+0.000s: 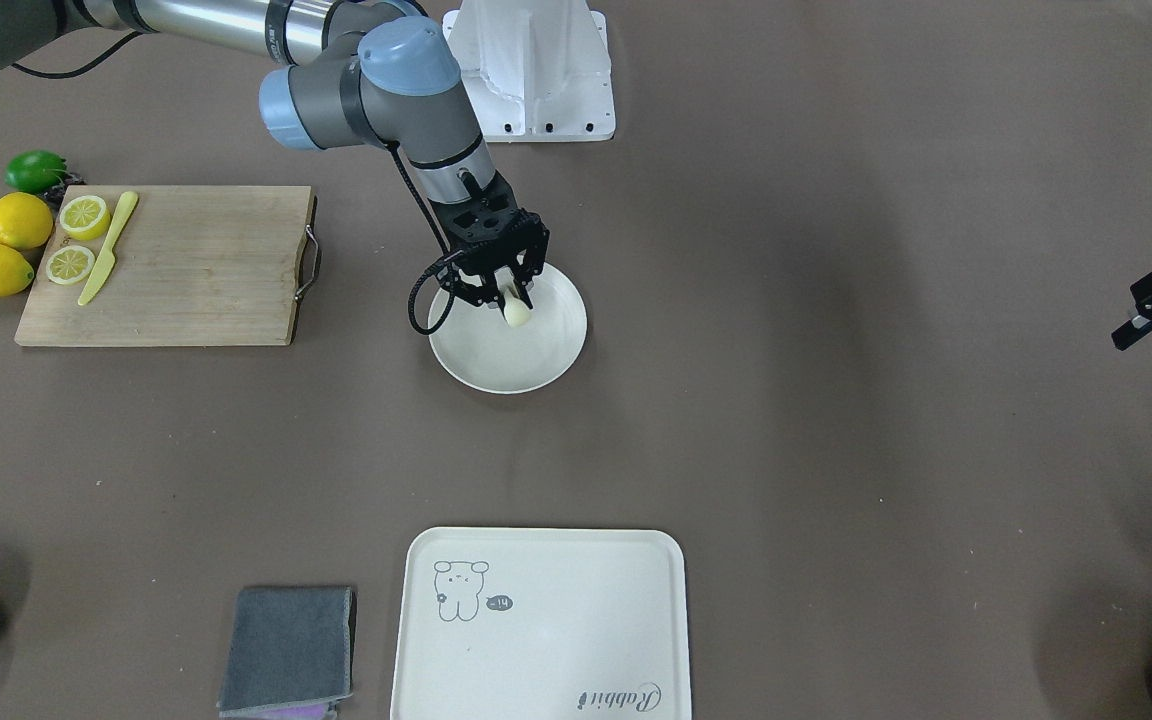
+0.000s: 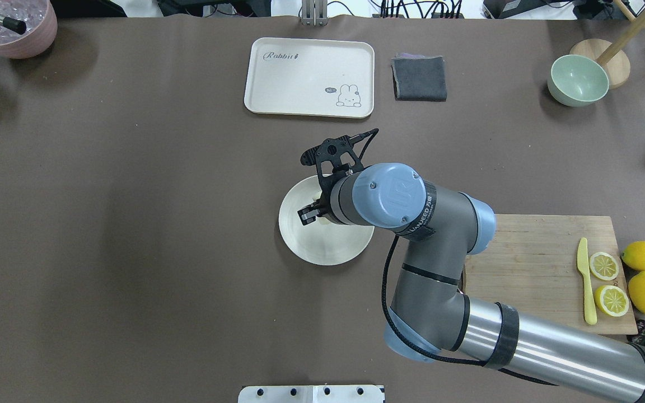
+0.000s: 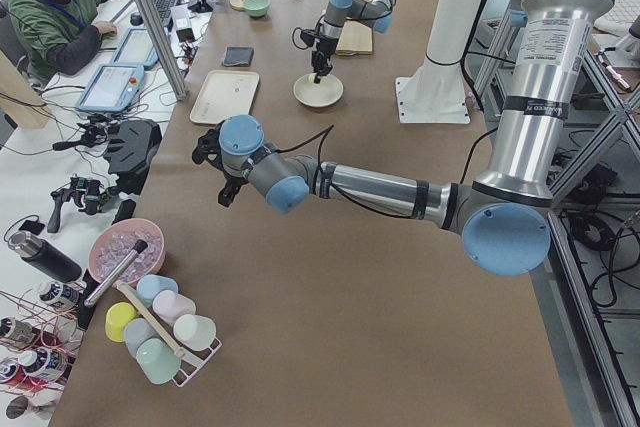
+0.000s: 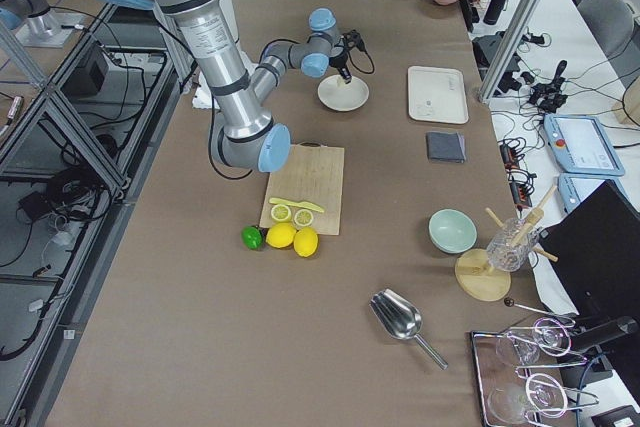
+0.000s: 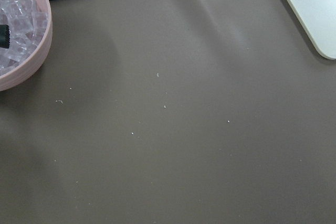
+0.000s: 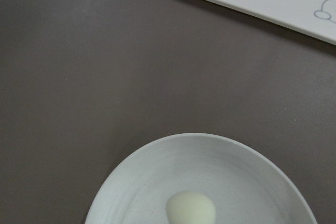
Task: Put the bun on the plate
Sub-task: 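Lower the bun onto the white plate and open the right gripper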
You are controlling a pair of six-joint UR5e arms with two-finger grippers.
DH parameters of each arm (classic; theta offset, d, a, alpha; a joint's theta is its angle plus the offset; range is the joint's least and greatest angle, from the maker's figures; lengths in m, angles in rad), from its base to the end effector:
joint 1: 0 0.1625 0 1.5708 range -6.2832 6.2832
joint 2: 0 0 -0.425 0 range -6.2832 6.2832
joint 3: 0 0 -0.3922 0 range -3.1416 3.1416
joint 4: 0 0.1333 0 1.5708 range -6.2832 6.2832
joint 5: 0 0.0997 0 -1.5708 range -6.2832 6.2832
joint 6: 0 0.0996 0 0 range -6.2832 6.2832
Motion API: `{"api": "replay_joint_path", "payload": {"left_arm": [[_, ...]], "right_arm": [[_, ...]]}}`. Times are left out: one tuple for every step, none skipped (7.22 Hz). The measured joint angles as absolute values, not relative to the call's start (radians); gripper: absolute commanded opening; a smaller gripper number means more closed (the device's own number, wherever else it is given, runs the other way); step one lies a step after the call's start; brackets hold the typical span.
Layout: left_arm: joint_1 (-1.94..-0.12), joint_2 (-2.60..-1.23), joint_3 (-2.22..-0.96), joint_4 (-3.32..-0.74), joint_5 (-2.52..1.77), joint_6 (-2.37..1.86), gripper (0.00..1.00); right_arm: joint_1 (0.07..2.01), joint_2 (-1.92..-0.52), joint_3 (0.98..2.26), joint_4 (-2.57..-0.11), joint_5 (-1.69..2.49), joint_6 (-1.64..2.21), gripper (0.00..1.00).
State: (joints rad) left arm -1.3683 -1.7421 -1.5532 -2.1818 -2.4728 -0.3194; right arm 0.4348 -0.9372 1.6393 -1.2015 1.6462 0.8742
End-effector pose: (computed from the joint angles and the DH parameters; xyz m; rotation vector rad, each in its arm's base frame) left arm 0.0616 -0.5741 0.4968 0.4648 1.0080 0.2398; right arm -0.5692 -0.4031 0.2118 0.5184 -0.9438 -0.2765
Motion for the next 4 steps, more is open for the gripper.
{"api": "replay_joint_path", "payload": {"left_arm": [[-1.368,-1.743,-1.549,-2.182,-2.473,-0.319,0.98],[-1.368,-1.743,-1.546,-2.182,-2.473,-0.319,0.98],[-1.368,-1.746,-1.545,-2.183,-2.472,-0.319,0.98],[-1.368,-1.750,-1.542,-2.182,-2.471,-0.319,0.98]], "right_arm": [[0.433,-0.938,1.639,-1.202,1.645,0.886,1.00],[0.433,-0.932,1.639,-1.208,1.645,0.909,1.00],[0.434,-0.929,1.639,-1.210,1.646,0.927,1.00],[0.436,-0.927,1.640,-1.210,1.647,0.936,1.00]]}}
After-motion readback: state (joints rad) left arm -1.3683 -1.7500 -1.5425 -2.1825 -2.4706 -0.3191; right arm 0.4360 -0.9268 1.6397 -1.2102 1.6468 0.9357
